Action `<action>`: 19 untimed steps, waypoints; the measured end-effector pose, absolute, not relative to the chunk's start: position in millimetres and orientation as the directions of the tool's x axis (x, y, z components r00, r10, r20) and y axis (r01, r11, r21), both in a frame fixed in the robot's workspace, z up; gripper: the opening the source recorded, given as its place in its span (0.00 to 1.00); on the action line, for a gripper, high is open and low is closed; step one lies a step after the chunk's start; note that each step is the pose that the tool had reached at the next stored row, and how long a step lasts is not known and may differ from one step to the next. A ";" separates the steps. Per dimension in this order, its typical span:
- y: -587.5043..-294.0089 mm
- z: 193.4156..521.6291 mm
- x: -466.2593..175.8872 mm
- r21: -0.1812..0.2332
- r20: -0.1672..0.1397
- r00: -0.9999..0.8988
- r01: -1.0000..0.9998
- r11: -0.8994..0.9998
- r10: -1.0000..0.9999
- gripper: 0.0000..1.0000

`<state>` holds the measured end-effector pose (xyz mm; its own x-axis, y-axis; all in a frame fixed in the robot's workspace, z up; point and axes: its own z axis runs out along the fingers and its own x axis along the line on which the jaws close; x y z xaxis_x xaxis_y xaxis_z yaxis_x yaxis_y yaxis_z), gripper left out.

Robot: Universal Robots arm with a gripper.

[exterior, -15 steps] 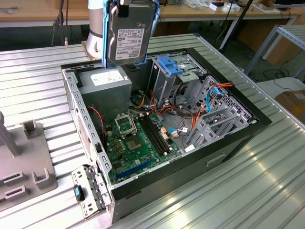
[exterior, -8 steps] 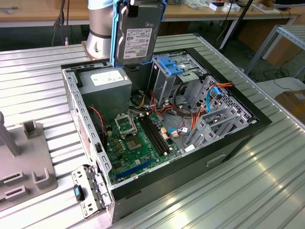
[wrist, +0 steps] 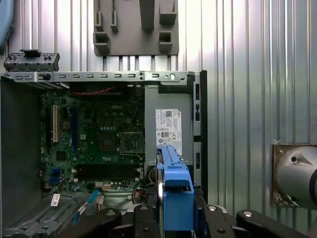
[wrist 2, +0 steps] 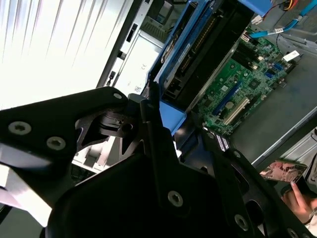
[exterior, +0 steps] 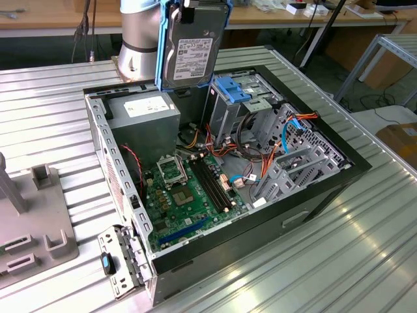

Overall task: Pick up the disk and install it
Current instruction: 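Pick up the disk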

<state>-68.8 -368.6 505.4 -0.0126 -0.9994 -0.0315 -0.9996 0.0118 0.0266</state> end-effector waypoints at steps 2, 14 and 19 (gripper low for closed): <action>-370.1 505.4 -68.8 0.027 -0.031 -0.012 -1.000 0.012 -0.999 0.37; -391.3 504.5 -68.7 0.027 -0.032 -0.013 -1.000 0.012 -0.999 0.37; -391.4 503.4 -44.2 0.027 -0.032 -0.013 -1.000 0.012 -0.999 0.37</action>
